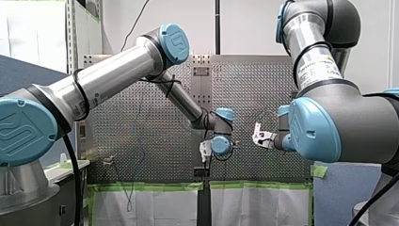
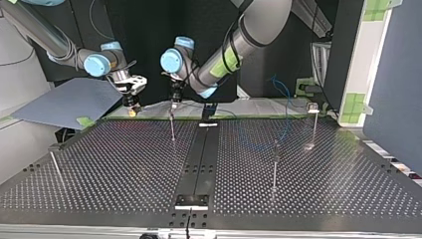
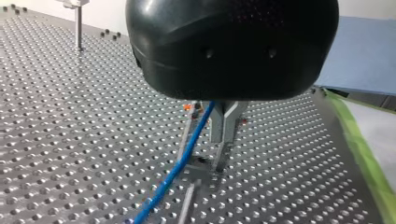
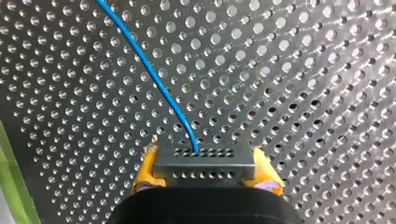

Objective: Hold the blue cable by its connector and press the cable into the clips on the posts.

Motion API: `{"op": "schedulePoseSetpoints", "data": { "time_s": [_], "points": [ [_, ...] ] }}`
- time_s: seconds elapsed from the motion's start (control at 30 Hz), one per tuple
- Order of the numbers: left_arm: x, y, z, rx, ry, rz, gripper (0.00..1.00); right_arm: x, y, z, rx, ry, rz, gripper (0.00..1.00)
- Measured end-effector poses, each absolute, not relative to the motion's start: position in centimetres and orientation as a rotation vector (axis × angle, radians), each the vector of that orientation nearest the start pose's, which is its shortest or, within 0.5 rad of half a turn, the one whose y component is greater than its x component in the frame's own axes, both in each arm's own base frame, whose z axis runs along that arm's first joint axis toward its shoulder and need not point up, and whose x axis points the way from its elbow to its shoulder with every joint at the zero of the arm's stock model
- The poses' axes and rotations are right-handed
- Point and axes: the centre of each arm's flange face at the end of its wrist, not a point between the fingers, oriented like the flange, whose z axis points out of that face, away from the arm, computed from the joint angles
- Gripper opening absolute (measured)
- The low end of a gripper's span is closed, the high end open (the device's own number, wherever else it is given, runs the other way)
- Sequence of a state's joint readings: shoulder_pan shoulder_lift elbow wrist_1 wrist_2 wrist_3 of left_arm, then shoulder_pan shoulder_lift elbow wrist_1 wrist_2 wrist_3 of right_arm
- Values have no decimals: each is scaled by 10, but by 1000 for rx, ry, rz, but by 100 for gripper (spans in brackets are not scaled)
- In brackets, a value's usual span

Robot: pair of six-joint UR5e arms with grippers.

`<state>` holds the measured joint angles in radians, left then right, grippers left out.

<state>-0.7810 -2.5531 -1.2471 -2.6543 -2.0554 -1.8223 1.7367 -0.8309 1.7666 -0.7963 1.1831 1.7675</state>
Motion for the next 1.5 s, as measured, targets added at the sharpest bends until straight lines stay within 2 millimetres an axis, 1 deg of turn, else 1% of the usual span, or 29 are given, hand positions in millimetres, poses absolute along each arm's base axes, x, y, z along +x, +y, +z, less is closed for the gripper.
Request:
{"op": "schedulePoseSetpoints", "data": {
  "time_s": [0.17,0.57,1.03,1.3,1.5],
  "points": [
    [468,-576,49,98,1732,-337,0,269,-561,50,-2285,1657,-2298,0],
    [479,-569,49,99,1734,-342,0,270,-562,51,-2289,1646,-2310,0],
    [497,-554,48,82,1735,-333,0,271,-568,52,-2284,1643,-2322,0],
    [499,-548,28,98,1767,-323,0,272,-573,55,-2277,1637,-2337,0],
    [509,-548,33,92,1756,-333,0,271,-575,55,-2275,1641,-2340,0]
  ]
}}
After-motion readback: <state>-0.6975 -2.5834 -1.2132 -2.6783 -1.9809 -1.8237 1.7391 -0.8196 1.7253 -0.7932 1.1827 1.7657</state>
